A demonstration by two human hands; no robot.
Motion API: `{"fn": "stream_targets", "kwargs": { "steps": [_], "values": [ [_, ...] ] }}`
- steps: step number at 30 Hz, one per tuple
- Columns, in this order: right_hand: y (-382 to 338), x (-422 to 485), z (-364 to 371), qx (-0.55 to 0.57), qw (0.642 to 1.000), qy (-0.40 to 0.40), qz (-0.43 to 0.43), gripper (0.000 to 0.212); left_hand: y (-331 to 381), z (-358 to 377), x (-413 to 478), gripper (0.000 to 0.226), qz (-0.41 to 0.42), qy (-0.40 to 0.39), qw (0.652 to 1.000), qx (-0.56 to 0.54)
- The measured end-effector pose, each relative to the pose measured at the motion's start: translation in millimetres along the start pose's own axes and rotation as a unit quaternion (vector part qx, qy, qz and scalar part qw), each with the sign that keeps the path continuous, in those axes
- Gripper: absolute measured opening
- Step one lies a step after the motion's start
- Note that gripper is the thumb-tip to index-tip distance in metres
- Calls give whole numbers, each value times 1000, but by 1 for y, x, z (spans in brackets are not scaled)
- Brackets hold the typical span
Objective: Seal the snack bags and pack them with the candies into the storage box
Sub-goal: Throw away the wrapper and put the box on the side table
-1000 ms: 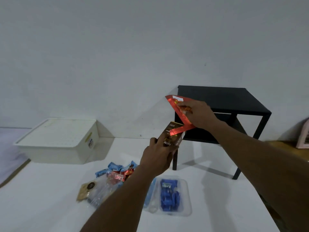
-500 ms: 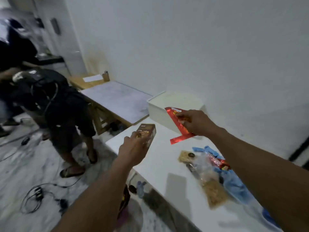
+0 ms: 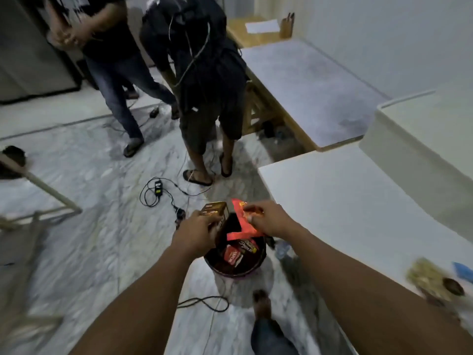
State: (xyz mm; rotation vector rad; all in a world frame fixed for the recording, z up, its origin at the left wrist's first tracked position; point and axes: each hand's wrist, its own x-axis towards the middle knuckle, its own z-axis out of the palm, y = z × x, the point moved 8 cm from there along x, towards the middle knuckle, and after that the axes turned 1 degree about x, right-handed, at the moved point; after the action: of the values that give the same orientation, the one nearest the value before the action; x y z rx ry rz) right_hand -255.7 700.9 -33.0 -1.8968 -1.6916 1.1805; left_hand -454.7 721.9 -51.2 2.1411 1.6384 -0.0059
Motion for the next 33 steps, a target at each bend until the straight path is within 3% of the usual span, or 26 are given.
{"fn": "stream_targets", "kwargs": {
  "steps": [4,11,17,19,25,33],
  "values": [
    [82,56,69,119,986,-55,103,29,-22,50,34,34,-62,-54,995,-59],
    [215,126,173,276,913,-70,292,28,-75,195,91,32,-168,-122,964,-167],
    [296,195,234,353,870,-16,343,28,-120,307,156,38,-214,-175,937,-215],
    [315,215,250,353,870,-18,344,26,-131,330,173,41,-222,-193,929,-223],
    [318,238,252,351,850,-14,392,32,-143,330,193,54,-236,-198,922,-233],
    [238,189,178,292,876,-8,383,16,-95,248,177,59,-166,-245,935,-196]
  ]
}}
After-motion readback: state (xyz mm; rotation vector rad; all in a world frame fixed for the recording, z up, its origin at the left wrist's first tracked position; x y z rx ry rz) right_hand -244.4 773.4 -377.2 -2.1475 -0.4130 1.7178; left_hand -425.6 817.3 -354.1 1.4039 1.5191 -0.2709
